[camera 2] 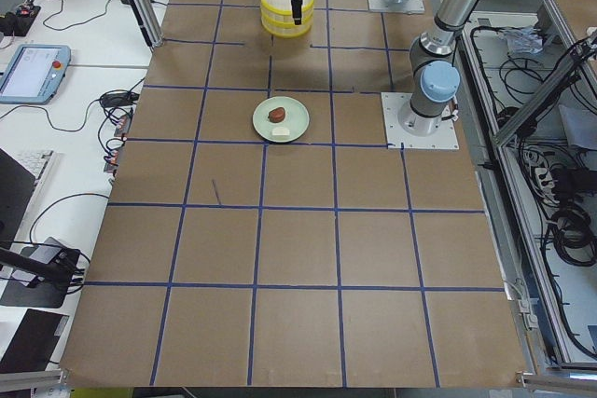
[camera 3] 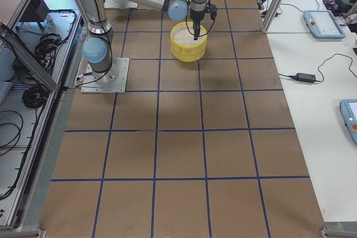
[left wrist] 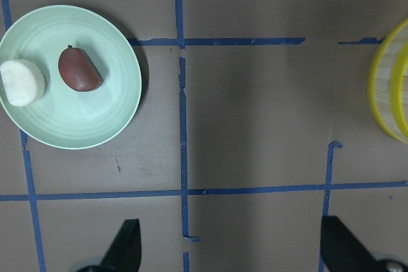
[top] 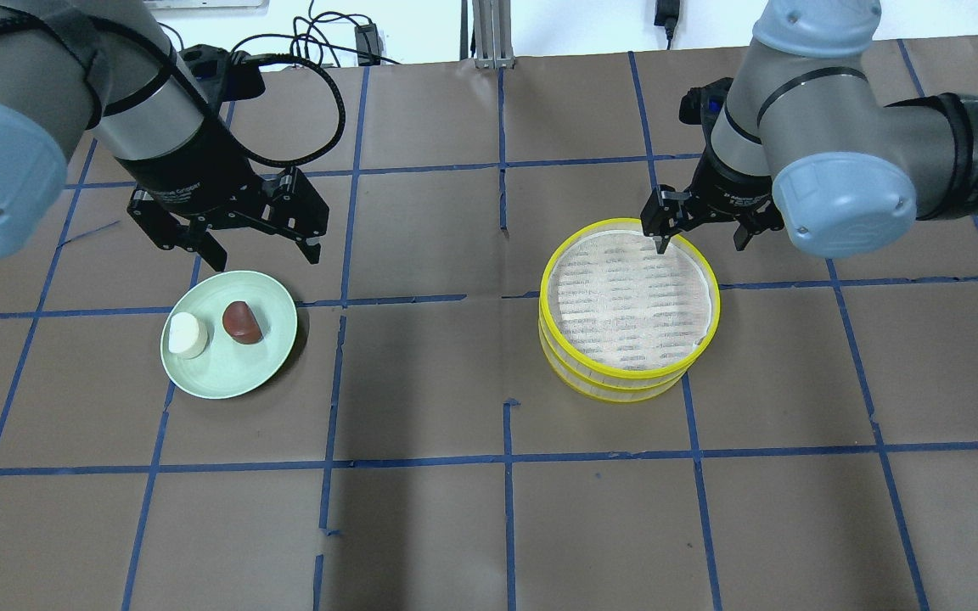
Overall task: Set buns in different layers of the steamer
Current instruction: 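Move the right gripper down to the rim of the top steamer tier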
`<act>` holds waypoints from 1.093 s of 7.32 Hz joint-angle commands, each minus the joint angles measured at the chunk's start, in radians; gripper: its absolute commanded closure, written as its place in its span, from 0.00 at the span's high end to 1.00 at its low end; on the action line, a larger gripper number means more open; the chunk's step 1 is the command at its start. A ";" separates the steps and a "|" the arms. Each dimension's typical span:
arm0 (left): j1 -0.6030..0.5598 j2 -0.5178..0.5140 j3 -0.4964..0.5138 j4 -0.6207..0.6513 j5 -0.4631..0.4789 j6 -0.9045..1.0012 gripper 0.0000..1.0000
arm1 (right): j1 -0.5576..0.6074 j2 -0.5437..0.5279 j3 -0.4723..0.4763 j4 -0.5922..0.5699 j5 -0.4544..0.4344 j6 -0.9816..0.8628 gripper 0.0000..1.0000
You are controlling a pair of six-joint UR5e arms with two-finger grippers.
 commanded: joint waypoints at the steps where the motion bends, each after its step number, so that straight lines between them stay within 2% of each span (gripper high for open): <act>1: -0.001 -0.009 -0.001 0.000 0.000 -0.002 1.00 | -0.021 0.036 0.063 -0.079 -0.008 -0.005 0.99; 4: -0.001 -0.009 -0.001 -0.001 0.002 -0.002 1.00 | -0.021 0.048 0.163 -0.178 -0.026 -0.004 0.95; 5: -0.001 -0.011 -0.002 -0.001 0.002 -0.002 1.00 | -0.021 0.045 0.164 -0.210 -0.034 -0.008 0.61; 6: -0.001 -0.015 -0.002 -0.001 0.000 -0.002 1.00 | -0.018 0.036 0.155 -0.183 -0.061 -0.016 0.30; 7: -0.001 -0.015 -0.002 -0.001 0.000 -0.002 1.00 | -0.018 0.034 0.154 -0.148 -0.078 -0.016 0.09; 8: -0.001 -0.017 -0.002 -0.001 0.000 -0.005 1.00 | -0.018 0.034 0.151 -0.148 -0.080 -0.013 0.08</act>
